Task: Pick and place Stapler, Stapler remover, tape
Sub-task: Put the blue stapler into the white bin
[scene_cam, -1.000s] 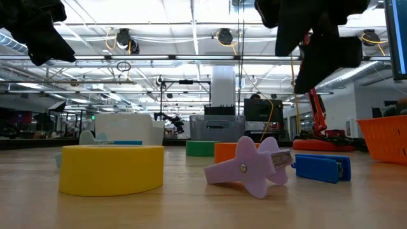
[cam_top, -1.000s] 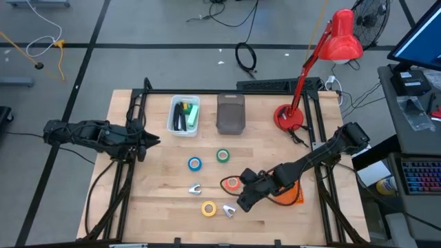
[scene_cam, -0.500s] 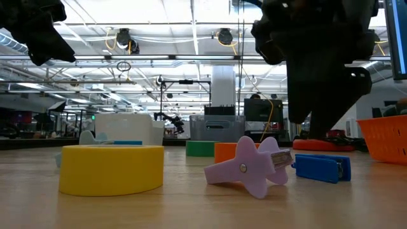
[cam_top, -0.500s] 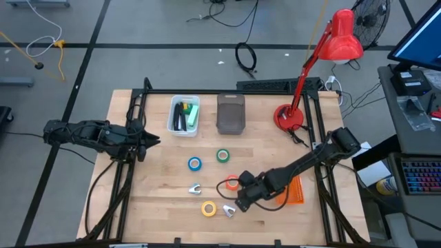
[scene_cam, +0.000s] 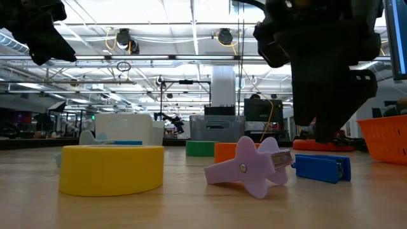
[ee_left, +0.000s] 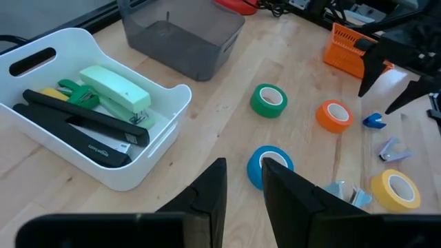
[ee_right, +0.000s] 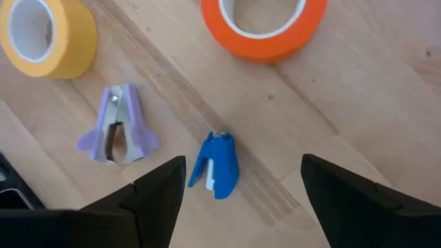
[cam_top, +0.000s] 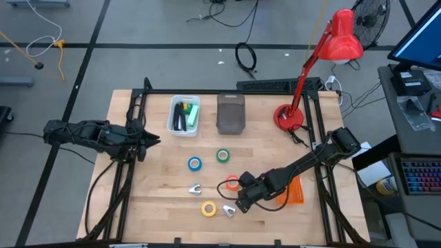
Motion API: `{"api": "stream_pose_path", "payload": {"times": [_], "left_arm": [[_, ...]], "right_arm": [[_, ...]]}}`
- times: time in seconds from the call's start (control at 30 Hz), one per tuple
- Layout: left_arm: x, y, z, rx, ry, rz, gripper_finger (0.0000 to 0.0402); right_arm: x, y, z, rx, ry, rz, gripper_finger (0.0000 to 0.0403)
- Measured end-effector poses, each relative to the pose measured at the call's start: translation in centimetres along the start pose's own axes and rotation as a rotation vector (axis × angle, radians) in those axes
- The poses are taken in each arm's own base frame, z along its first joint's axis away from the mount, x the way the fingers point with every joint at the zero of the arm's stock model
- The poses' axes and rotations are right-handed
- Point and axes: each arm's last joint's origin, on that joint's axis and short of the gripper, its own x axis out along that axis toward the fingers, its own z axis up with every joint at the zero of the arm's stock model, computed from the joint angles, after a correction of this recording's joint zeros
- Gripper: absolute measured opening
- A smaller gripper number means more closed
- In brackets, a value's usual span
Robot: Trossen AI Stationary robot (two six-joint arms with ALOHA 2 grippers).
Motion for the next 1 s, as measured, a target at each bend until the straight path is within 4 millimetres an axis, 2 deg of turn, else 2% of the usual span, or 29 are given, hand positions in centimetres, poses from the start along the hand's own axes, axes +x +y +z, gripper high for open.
{"api": "stream_pose_path", "payload": {"times": [0.43, 0.7, 1.0], "left_arm": [[0.0, 0.0, 0.0, 0.0, -0.002, 0.0, 0.0093], [0.0, 0.0, 0.0, 0.0, -0.002, 0.0, 0.0093], [0.0, 0.0, 0.0, 0.002, -0.001, 0.001, 0.0093]], "right_arm": [[0.9, -0.5, 0.0, -0.001, 0.009, 0.037, 0.0283], [3.3, -0.1, -0.3, -0.001, 0.068, 0.069, 0.0283], [3.5, -0.2, -0.3, 0.005, 0.037, 0.054, 0.0282]]}}
